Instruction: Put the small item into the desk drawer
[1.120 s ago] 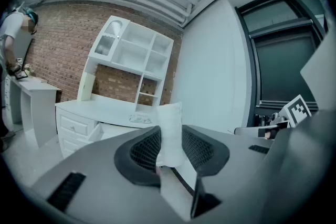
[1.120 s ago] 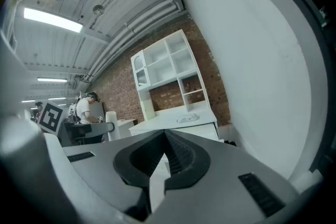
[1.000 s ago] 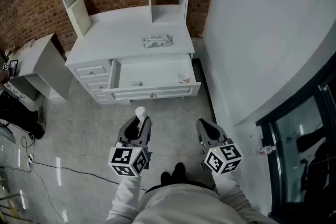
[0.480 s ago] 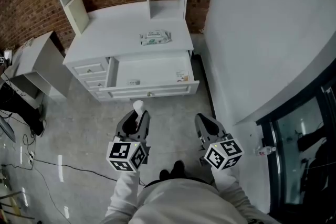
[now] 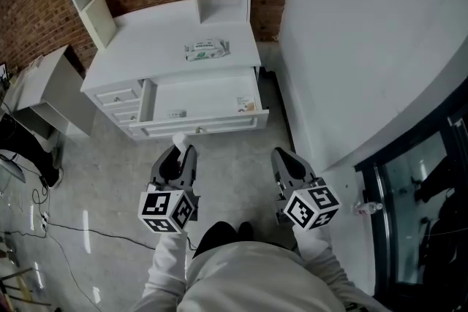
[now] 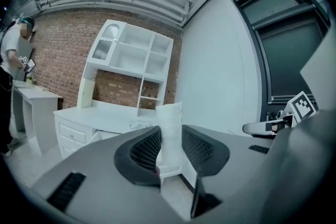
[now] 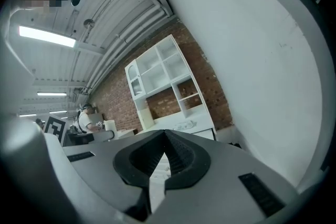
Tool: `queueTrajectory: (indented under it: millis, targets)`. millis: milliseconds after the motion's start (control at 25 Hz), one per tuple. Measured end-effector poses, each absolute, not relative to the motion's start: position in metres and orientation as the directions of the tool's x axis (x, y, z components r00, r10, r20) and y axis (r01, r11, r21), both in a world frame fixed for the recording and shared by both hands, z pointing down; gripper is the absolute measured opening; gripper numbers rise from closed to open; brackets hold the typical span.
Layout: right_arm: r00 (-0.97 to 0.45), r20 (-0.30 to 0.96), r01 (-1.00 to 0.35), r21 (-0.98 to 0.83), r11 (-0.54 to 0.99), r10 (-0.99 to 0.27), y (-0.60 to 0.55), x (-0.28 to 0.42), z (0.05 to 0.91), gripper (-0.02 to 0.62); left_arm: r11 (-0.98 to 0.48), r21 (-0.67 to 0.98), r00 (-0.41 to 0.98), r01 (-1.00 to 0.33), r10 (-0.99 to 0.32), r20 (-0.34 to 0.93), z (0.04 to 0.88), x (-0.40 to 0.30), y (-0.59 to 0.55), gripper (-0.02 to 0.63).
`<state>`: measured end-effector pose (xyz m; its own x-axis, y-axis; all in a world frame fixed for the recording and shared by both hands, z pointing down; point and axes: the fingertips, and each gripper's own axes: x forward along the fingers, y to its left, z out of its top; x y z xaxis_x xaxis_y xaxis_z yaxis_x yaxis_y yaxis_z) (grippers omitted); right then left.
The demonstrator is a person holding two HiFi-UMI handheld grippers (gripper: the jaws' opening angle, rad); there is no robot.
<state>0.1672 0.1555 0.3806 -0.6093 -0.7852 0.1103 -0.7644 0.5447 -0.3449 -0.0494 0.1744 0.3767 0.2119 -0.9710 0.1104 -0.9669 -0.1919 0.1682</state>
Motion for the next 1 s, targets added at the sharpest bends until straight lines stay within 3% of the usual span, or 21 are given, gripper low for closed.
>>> queueTrajectory:
  millis: [480, 1000]
  targets:
    - [-0.613, 0.132, -0.758, -0.374, 0.534, -0.779, 0.115, 0.164, 0.393, 0.028, -0.178, 0.152, 0.200, -0.972, -0.969, 0.144, 0.386, -0.052, 0.129, 0.133]
    - [-0.621, 0.137, -0.757, -0.361, 0.545, -0.772, -0.004, 0.110, 0.395, 0.028, -0.182, 0.172, 0.210, -0.968, -0.965, 0.158, 0.399, -0.102, 0.006, 0.133]
